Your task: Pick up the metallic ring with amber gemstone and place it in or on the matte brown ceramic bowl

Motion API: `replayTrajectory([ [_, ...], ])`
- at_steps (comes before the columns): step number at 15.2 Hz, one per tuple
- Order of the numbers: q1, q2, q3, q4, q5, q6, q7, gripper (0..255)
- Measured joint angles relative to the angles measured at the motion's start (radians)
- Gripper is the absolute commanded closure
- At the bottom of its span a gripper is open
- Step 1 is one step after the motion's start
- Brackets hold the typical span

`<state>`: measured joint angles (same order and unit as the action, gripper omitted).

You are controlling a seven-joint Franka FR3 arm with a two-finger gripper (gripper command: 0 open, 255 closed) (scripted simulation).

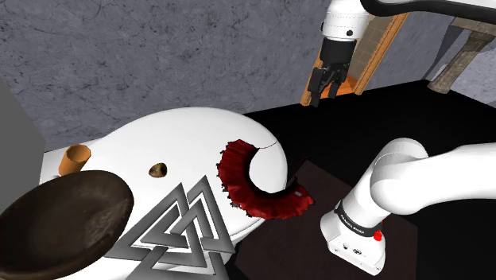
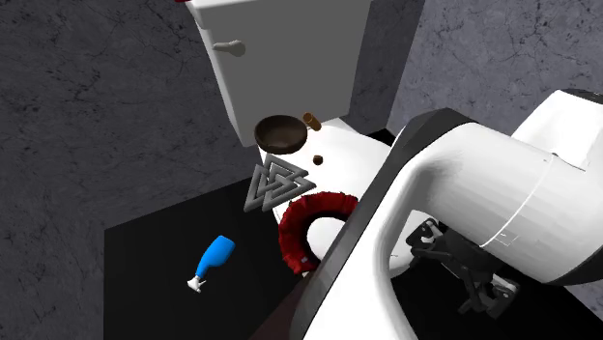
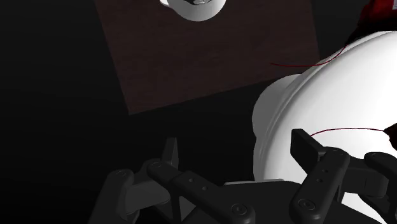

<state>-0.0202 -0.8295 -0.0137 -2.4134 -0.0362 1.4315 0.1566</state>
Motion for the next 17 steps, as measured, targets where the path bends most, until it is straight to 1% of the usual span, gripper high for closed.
replayTrajectory([
  [1,0.0,0.0,0.0,0.0,0.0,0.0,0.0,0],
  [4,0.015,0.035,0.034,0.006,0.031,0.032,0.035,0],
  [5,0.024,0.048,0.055,0.013,0.049,0.038,0.056,0],
  [8,0.049,0.107,0.115,0.018,0.099,0.097,0.117,0],
  [10,0.063,0.15,0.152,0.042,0.126,0.121,0.155,0],
  [12,0.074,0.186,0.184,0.057,0.148,0.147,0.188,0],
  [17,0.099,0.326,0.274,0.127,0.189,0.233,0.28,0],
])
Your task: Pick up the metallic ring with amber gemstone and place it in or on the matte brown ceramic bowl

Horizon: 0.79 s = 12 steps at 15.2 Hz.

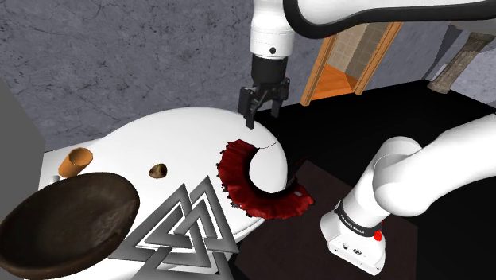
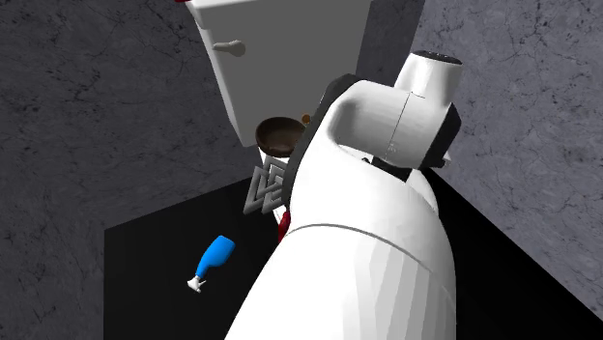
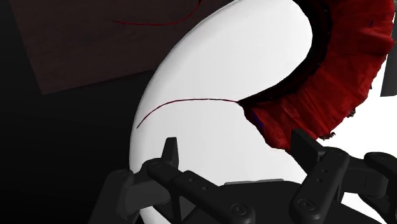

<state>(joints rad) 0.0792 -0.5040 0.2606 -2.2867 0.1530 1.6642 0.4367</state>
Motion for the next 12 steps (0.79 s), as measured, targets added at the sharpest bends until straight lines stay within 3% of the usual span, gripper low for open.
replayTrajectory([
  [6,0.023,0.179,0.101,0.131,0.008,0.068,0.118,0],
  [12,0.047,0.387,0.189,0.293,-0.04,0.123,0.243,0],
])
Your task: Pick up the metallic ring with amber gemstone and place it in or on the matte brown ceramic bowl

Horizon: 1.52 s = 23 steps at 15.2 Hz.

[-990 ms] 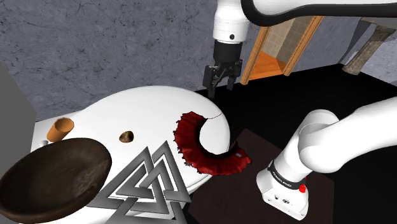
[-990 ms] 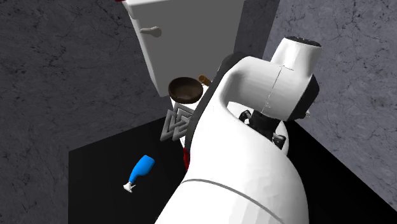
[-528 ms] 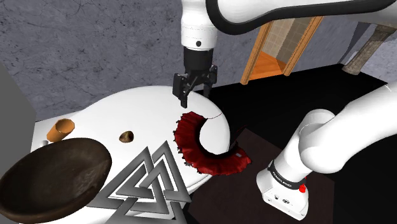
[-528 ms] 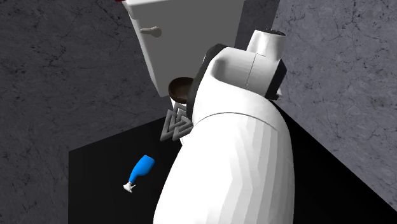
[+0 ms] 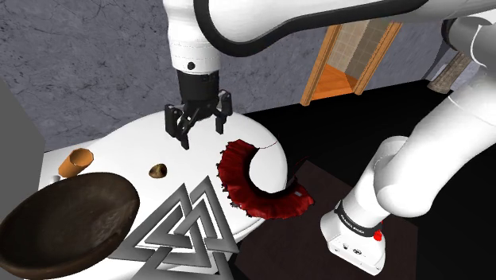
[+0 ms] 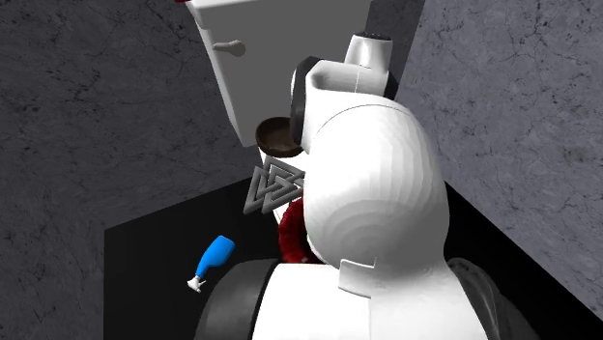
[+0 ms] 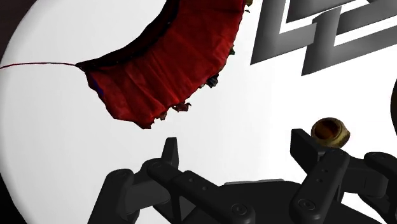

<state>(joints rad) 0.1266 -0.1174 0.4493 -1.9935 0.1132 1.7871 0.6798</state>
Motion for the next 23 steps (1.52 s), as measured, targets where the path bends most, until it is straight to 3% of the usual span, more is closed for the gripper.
replayTrajectory([
  [8,0.082,0.304,0.072,0.291,-0.133,0.0,0.176,0],
  [16,0.092,0.336,0.073,0.228,-0.15,0.093,0.193,0],
  [22,0.093,0.339,0.073,0.223,-0.151,0.101,0.195,0],
  [23,0.093,0.339,0.073,0.223,-0.151,0.101,0.195,255],
])
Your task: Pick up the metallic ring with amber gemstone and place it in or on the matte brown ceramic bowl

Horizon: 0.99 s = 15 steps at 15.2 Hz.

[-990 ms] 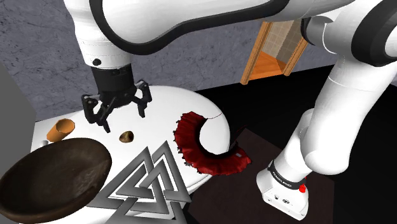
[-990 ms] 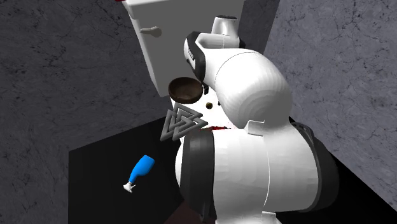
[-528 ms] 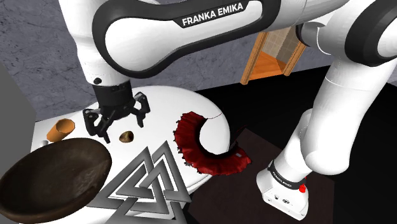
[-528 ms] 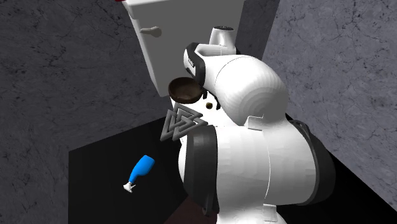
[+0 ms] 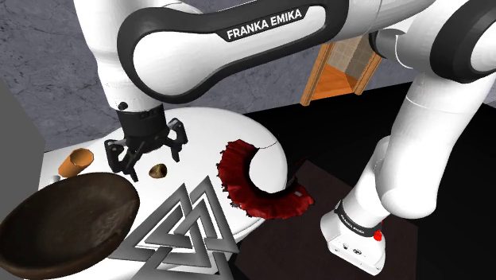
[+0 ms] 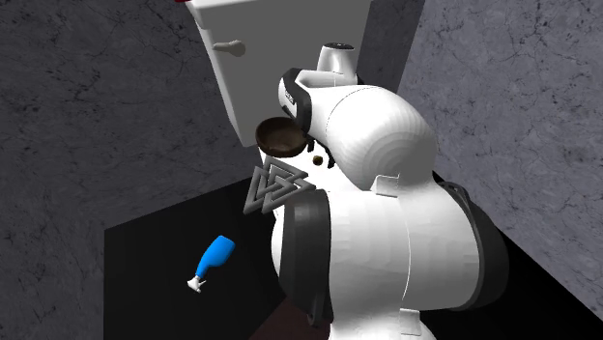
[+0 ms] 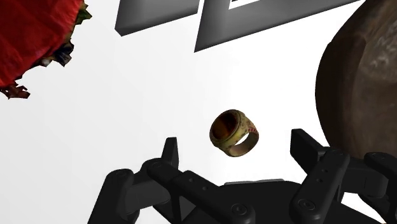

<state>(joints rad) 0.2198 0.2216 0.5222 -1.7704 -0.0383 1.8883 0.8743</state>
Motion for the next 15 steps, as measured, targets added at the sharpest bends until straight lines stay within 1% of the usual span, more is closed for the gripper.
replayTrajectory([
  [10,0.0,-0.003,0.001,0.004,0.0,0.0,0.0,255],
  [15,-0.001,-0.012,0.002,0.042,0.006,-0.052,-0.002,255],
])
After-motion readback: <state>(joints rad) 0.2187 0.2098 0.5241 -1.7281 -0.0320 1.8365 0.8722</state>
